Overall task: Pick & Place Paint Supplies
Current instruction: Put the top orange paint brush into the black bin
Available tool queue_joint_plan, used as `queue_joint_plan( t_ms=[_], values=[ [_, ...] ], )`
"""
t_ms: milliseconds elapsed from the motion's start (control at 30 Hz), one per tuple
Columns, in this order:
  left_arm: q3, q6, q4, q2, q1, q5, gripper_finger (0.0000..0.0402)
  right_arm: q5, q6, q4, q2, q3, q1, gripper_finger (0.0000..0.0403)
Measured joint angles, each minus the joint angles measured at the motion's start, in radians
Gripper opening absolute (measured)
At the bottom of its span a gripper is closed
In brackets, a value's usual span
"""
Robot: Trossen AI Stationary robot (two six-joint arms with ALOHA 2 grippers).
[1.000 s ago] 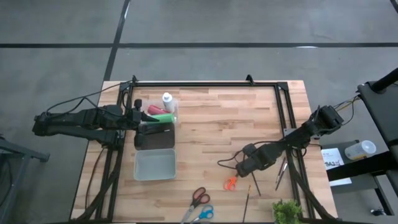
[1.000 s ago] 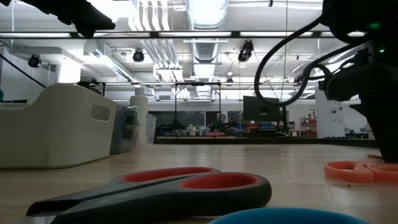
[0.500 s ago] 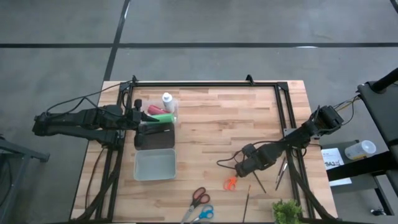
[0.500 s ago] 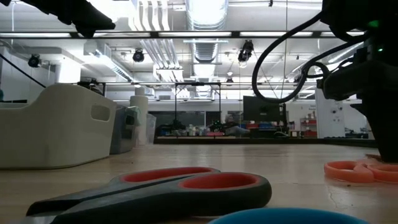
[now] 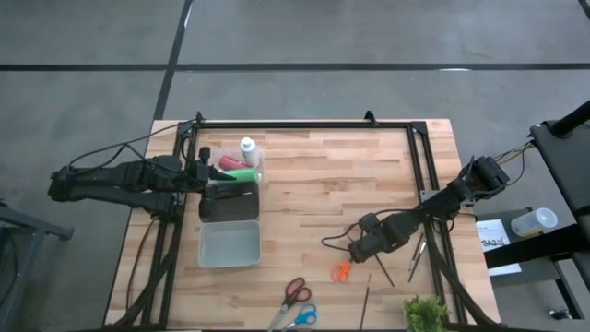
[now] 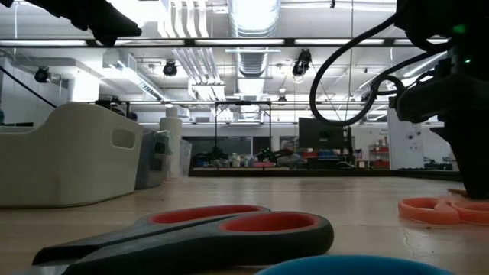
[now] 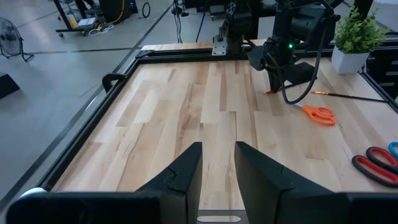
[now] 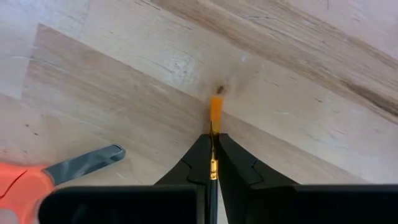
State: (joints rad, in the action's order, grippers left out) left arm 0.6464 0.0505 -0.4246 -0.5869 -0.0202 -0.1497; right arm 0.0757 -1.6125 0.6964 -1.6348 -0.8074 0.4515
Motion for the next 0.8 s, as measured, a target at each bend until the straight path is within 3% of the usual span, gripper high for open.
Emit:
queue_joint_plan(
  t_ms=[433,800],
  values=[
    [0.0,0.0,-0.001,0.0,0.0,0.0,0.0101,0.072,0.05,0.02,0.107,0.004,-0.001,0.0012],
    [0.0,0.0,-0.001,0.0,0.0,0.0,0.0101,0.265,0.179,0.015,0.287,0.002,-0.002,0.0012]
  ],
)
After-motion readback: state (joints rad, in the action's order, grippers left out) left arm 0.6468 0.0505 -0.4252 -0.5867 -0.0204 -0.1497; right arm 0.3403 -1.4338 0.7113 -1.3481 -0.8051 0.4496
